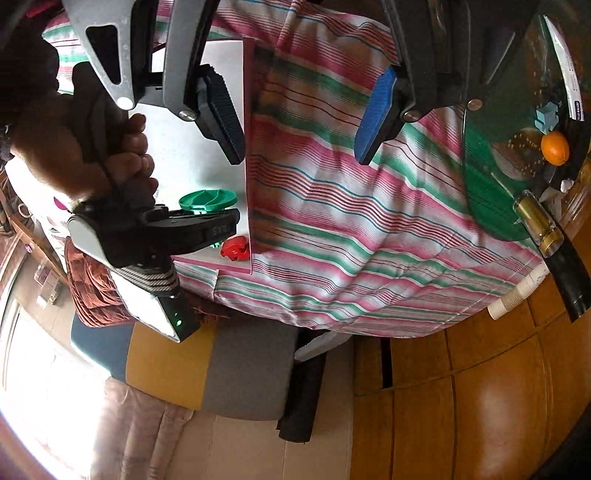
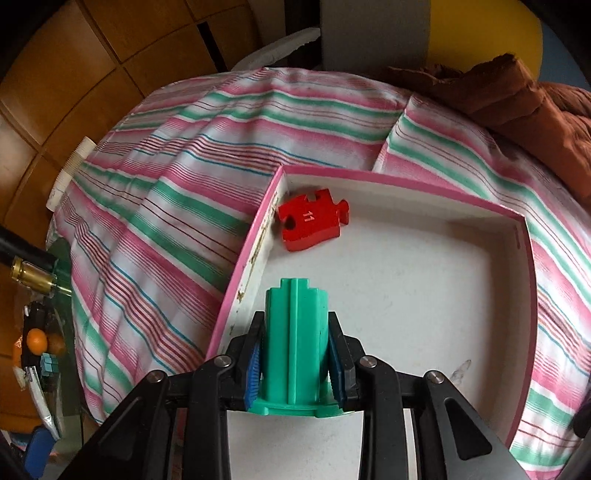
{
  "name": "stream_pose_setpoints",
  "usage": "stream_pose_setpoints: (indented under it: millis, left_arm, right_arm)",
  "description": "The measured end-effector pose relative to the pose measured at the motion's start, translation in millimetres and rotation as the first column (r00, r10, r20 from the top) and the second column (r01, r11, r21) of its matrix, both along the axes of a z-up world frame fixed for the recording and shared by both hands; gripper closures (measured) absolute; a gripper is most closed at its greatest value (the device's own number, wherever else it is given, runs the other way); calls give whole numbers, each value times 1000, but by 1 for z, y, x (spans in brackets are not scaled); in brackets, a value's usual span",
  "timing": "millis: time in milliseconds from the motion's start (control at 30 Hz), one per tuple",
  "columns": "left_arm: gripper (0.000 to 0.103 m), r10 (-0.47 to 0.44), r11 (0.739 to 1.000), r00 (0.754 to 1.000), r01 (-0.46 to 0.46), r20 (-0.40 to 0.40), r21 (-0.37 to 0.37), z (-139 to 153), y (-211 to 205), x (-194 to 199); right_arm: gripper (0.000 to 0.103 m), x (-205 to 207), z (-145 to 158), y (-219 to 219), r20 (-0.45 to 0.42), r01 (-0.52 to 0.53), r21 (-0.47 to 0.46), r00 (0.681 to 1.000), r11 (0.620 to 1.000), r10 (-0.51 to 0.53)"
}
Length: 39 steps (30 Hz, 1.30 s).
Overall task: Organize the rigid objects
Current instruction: 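Carry the teal stand into the tray and release it with the right gripper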
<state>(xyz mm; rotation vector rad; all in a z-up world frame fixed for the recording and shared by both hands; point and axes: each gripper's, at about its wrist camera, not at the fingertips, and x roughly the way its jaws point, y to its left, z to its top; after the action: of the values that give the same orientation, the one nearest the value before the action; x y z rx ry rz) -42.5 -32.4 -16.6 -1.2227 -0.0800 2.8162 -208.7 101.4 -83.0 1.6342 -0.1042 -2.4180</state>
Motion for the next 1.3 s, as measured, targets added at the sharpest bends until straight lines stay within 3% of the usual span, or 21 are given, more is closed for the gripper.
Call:
stream_pose_setpoints:
  millis: [333, 433, 767, 1067, 1300]
  left_arm:
    - [41, -3, 1000, 1000, 3, -2, -4, 2, 2, 2]
    - [41, -3, 1000, 1000, 3, -4, -5, 3, 2, 2]
    - [41, -27, 1000, 1000, 27, -12, -11, 6, 10, 6]
    - [41, -72, 997, 997, 72, -33, -22, 12, 27, 11]
    - [41, -140, 990, 989, 138, -40, -41, 16, 53, 16]
  right_arm:
    - [71, -1, 0, 0, -5, 10, -18, 1000, 1000, -10]
    - [58, 3, 5, 3, -20, 11, -52, 1000, 999, -12]
    - [51, 39, 45, 19, -155, 15, -78, 988, 997, -27]
    - [46, 101, 81, 74, -283, 71, -67, 955, 995, -87]
    - [44, 151, 93, 150, -317, 214, -45, 923, 976, -217]
